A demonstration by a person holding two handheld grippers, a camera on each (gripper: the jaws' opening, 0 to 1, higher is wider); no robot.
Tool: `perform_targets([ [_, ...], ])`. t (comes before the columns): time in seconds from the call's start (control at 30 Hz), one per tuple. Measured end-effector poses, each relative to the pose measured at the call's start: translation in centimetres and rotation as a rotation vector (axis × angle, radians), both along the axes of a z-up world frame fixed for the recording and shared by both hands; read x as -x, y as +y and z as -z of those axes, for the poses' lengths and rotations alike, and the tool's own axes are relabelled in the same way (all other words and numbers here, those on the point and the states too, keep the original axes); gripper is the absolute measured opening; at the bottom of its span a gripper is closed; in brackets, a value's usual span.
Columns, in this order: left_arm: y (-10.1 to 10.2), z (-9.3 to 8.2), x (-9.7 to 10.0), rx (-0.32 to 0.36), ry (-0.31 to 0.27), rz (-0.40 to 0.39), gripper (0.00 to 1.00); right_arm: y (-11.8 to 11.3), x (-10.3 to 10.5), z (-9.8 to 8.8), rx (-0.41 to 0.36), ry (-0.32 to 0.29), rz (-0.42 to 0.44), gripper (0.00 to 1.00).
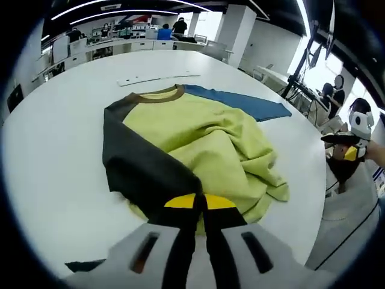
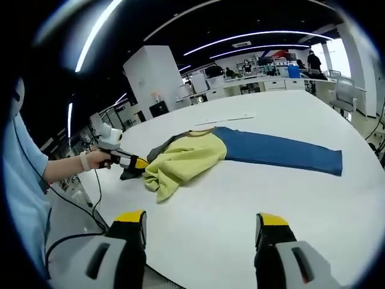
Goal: Fold the garment on the visible template until the final outline fits inside the template.
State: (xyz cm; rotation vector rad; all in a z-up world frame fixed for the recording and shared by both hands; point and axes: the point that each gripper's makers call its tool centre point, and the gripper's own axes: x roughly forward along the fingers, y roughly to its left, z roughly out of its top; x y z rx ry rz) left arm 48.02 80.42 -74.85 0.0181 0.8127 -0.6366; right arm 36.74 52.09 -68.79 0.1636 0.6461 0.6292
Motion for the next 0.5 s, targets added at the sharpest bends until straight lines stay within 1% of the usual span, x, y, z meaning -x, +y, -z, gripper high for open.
perform_targets([
  [0.13,-0.2,-0.8,0.0,0.016,-0.026,0.008,0.05,0.2,-0.2,0.0,-0.002,-0.004,-0.001,0.74],
  [0.2,-0.2,-1.3,0.0,0.023,-0.042,0.008,0.13,0.3,-0.2,0.0,-0.002,-0.005,-0.003,0.74],
  [0.23,-0.3,-1.7,-0.1,0.027,-0.060,0.012,0.17,0.3,-0.2,0.0,-0.002,-0.005,-0.004,0.74],
  [0.27,-0.2,-1.9,-0.2,0.025,-0.071,0.013,0.24,0.4,-0.1,0.1,-0.002,-0.003,-0.006,0.73],
  [0.3,-0.3,-2.4,-0.2,0.024,-0.092,0.022,0.29,0.5,-0.1,0.1,-0.002,-0.003,-0.008,0.73],
  [0.37,-0.2,-2.9,-0.2,0.022,-0.109,0.029,0.38,0.5,-0.1,0.2,-0.004,-0.003,-0.009,0.73],
  [0.43,0.1,-3.5,-0.1,0.022,-0.137,0.031,0.48,0.6,0.0,0.2,-0.006,-0.003,-0.008,0.73],
  [0.47,0.2,-3.6,0.0,0.022,-0.136,0.032,0.52,0.6,0.0,0.2,-0.007,-0.003,-0.008,0.73],
  [0.5,0.5,-3.7,0.2,0.020,-0.142,0.032,0.54,0.7,0.0,0.2,-0.008,-0.003,-0.009,0.73],
])
